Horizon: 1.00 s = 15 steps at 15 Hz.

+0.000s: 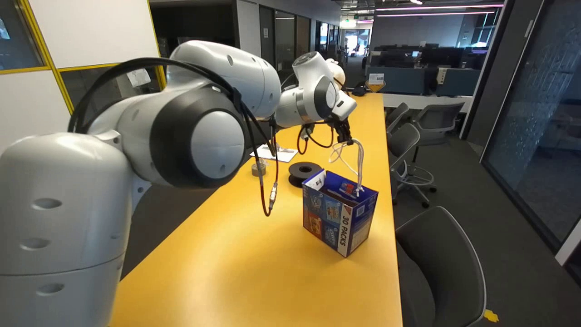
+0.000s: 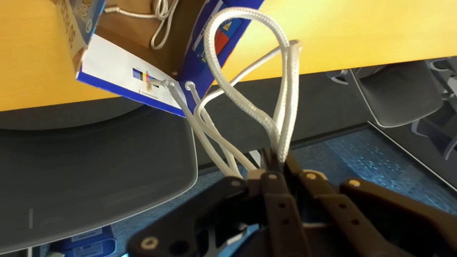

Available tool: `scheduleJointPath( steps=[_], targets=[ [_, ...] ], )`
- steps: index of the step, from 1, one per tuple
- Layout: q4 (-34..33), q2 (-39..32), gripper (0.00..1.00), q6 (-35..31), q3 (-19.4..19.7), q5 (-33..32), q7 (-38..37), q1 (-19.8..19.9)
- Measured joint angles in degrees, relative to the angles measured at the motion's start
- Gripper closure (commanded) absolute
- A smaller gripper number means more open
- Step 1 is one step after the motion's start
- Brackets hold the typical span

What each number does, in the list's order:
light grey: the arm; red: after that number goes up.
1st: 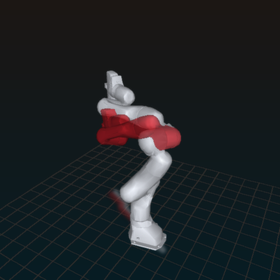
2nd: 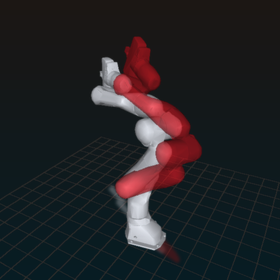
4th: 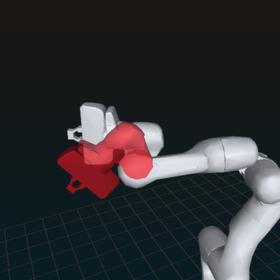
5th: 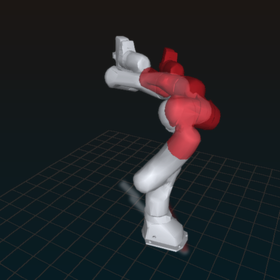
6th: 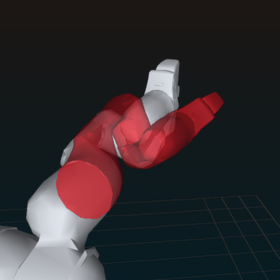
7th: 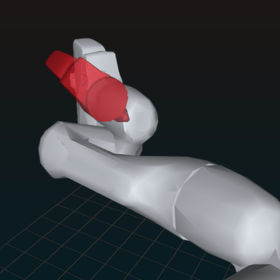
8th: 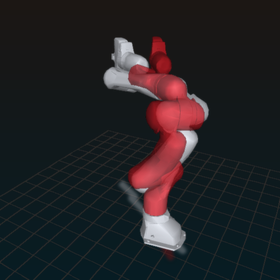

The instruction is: Put the strings inside the box.

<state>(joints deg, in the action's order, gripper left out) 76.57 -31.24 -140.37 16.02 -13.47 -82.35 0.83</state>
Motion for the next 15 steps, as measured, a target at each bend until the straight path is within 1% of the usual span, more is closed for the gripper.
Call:
scheduleJointPath(
  steps=[2, 5, 8, 12, 13, 14, 15],
  targets=[
    [-2.9, -2.6, 0.93, 1.8, -1.4, 3.1, 2.0, 2.2],
    [-7.2, -5.9, 0.93, 5.5, -3.2, 7.0, 4.9, 4.2],
    [-11.2, -9.1, 0.93, 9.4, -4.5, 9.9, 7.1, 5.1],
    [-16.0, -13.5, 0.93, 13.6, -5.5, 11.8, 8.6, 5.6],
    [-17.0, -14.5, 0.91, 14.7, -5.6, 11.9, 8.7, 5.6],
    [-18.1, -15.3, 0.66, 15.7, -5.6, 11.9, 8.8, 5.6],
    [-19.1, -16.1, 0.66, 16.6, -5.7, 12.1, 8.8, 5.6]
  ],
)
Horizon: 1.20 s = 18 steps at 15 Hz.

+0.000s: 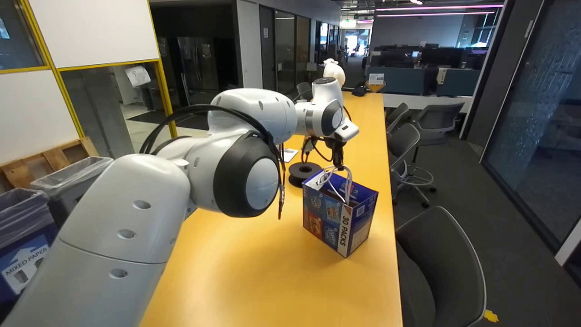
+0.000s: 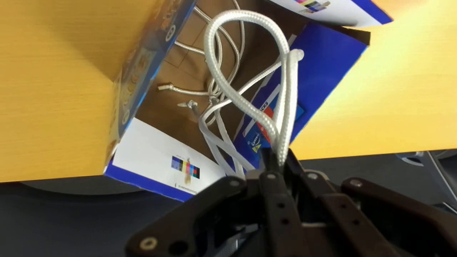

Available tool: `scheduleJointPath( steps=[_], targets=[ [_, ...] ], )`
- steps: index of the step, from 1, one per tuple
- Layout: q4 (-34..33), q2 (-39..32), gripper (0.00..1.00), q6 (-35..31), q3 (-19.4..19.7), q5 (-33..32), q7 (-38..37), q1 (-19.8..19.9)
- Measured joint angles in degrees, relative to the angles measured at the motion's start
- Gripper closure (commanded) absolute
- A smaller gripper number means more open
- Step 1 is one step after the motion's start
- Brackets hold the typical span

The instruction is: Put the strings inside the box.

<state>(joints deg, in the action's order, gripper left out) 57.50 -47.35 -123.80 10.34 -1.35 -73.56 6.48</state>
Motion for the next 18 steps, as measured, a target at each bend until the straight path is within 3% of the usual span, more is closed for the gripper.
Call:
scheduleJointPath(
  steps=[1, 4, 9, 13, 18],
  targets=[
    [-1.0, -0.6, 0.64, 0.9, -0.1, 0.2, 0.2, 0.0],
    [-2.8, -1.2, 0.41, 4.2, -0.1, 0.3, 1.9, 0.1],
    [-2.1, 1.5, 0.03, 11.4, -0.1, -0.7, 10.7, -0.2],
    [6.6, 9.2, 0.0, 14.6, -0.3, -3.0, 19.6, -2.4],
    [20.5, 19.5, 0.0, 15.7, -0.3, -8.2, 25.3, -5.2]
  ],
)
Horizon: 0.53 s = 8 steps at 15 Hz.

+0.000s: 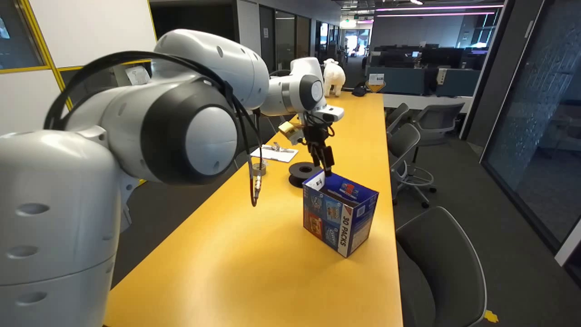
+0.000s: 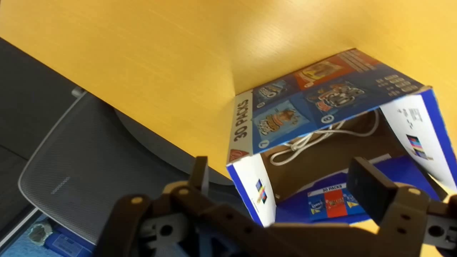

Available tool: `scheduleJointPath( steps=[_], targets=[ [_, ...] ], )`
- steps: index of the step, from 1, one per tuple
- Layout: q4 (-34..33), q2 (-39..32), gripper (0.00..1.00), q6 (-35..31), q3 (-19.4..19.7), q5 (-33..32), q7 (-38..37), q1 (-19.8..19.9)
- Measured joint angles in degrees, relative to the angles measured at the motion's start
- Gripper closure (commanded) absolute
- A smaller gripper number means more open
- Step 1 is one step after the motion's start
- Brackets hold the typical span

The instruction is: Put the strings inside the box.

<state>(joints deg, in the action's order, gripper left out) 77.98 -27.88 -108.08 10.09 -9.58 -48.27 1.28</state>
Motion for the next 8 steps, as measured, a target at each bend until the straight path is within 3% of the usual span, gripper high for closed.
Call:
scheduleJointPath(
  steps=[8],
  targets=[
    [23.6, 16.8, 0.0, 0.1, 0.0, -2.0, 14.2, -0.4]
  ],
)
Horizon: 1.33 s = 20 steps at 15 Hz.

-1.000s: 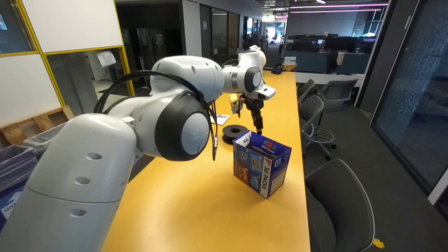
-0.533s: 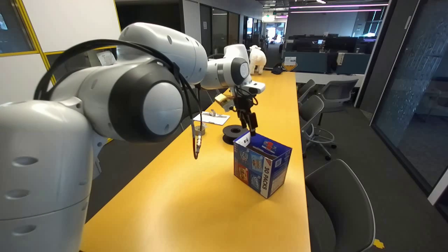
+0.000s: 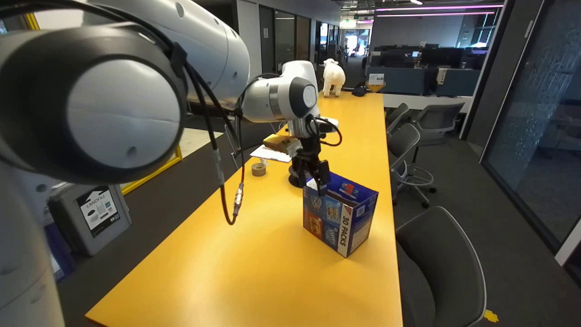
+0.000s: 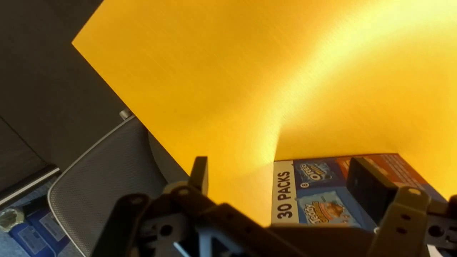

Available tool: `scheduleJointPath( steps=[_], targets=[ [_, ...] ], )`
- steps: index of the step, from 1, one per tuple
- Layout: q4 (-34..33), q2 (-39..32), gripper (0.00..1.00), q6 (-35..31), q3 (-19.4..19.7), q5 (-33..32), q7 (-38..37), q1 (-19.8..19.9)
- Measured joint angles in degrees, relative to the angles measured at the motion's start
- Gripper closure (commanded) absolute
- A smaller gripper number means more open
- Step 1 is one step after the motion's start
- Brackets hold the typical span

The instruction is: Put the strings inside the box.

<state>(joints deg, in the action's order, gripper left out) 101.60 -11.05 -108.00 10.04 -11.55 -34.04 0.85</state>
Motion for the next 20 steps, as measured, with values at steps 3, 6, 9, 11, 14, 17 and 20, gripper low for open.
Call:
scheduleJointPath(
  steps=[3, 6, 9, 11, 14, 17, 20],
  targets=[
    [9.3, 7.4, 0.0, -1.6, 0.0, -1.5, 5.8, 0.3],
    [18.6, 15.1, 0.0, -4.6, 0.0, -3.0, 11.1, 0.8],
    [28.4, 23.6, 0.0, -8.5, -0.4, -3.4, 15.0, 1.8],
    [34.6, 29.5, 0.0, -9.7, -0.7, -1.9, 15.8, 2.6],
    [42.0, 38.7, 0.0, -9.2, -0.8, 4.2, 18.2, 3.2],
    [46.9, 47.2, 0.0, -5.2, -1.2, 7.0, 19.8, 3.8],
    [49.4, 52.7, 0.0, -1.2, -2.4, 7.5, 20.1, 4.8]
  ],
)
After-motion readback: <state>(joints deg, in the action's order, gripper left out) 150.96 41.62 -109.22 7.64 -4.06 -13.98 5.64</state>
